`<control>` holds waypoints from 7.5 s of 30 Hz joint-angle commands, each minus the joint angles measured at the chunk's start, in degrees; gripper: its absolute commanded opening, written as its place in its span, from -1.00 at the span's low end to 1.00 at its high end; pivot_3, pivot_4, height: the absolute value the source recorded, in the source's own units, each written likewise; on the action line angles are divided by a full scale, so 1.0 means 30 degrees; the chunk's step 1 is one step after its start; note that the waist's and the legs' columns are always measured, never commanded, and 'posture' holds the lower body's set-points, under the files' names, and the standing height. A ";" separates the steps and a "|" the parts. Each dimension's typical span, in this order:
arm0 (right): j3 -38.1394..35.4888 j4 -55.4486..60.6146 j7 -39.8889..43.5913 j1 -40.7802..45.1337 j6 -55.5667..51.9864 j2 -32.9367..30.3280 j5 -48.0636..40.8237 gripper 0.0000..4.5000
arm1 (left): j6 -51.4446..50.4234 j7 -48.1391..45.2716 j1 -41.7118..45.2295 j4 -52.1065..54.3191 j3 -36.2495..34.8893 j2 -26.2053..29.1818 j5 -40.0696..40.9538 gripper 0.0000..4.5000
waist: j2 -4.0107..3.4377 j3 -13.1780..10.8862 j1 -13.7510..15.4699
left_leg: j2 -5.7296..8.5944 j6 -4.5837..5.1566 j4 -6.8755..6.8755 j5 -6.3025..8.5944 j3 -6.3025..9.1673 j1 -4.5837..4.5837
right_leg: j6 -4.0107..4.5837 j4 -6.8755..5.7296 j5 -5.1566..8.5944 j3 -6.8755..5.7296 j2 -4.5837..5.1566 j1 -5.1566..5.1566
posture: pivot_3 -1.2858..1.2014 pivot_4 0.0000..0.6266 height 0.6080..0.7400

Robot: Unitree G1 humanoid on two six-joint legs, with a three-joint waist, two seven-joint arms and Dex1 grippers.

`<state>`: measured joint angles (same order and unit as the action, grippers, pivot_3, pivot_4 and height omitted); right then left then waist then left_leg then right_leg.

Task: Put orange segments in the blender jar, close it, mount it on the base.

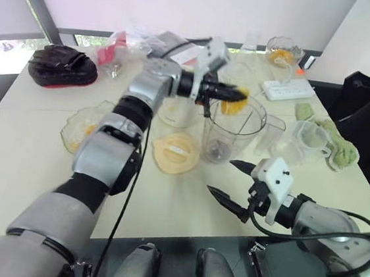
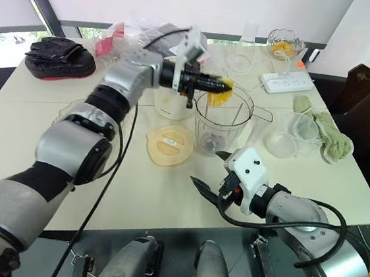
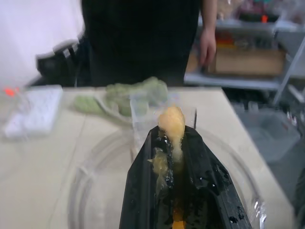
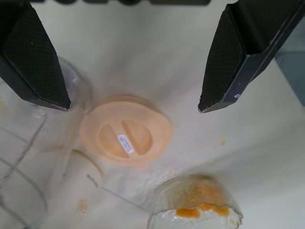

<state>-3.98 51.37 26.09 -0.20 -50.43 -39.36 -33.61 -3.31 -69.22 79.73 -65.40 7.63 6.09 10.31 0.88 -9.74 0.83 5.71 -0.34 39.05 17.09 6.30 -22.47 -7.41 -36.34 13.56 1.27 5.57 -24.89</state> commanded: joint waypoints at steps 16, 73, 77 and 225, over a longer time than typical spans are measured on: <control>-0.1188 0.0563 0.0263 0.0225 -0.0386 -0.1072 -0.1057 1.00 | 0.3740 0.2089 0.0440 -0.0878 -0.1851 -0.1086 -0.1022 0.57 | 0.0000 0.0000 -0.0028 | 0.0001 0.0016 0.0019 0.0009 -0.0002 0.0002 | -0.0012 0.0002 -0.0006 0.0004 -0.0001 0.0011 | 0.03 -0.52 1.00; -0.8843 -1.6729 -0.6406 0.1807 1.0468 0.4259 0.6391 1.00 | -0.9576 0.7098 -1.9177 2.8176 -0.0338 0.6899 0.4547 0.57 | -0.0196 0.0047 0.0203 | -0.0035 -0.0015 -0.0041 -0.0003 -0.0016 0.0200 | 0.0023 0.0028 -0.0016 0.0064 -0.0026 0.0183 | 0.03 -0.52 1.00; -0.8824 -1.8044 -0.6569 0.2499 1.0979 0.4293 0.6349 1.00 | -0.9527 0.7233 -1.9206 2.8185 -0.0380 0.6900 0.4549 0.57 | -0.0210 0.0044 -0.0021 | -0.0034 -0.0013 -0.0042 -0.0002 -0.0016 0.0194 | 0.0022 0.0032 -0.0016 0.0064 -0.0021 0.0183 | 0.03 -0.52 1.00; -0.0378 -1.5283 0.0060 1.2164 1.3894 -0.2009 1.3036 -0.97 | -0.7379 0.7305 -2.0724 2.7683 0.0386 0.7591 0.3446 0.59 | -0.0384 -0.0040 -0.0492 | -0.0042 -0.0038 -0.0323 -0.0018 -0.0068 0.0290 | 0.0022 0.0104 -0.0015 0.0107 -0.0005 0.0131 | 0.03 -0.52 1.00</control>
<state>-3.54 4.72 26.52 35.06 -9.67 -45.26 5.41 -26.67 -47.24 17.64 16.02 8.99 28.68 20.90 -0.28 -9.86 -0.64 5.58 -0.46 38.08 17.03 6.10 -21.60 -7.34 -36.03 13.51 1.59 5.56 -24.50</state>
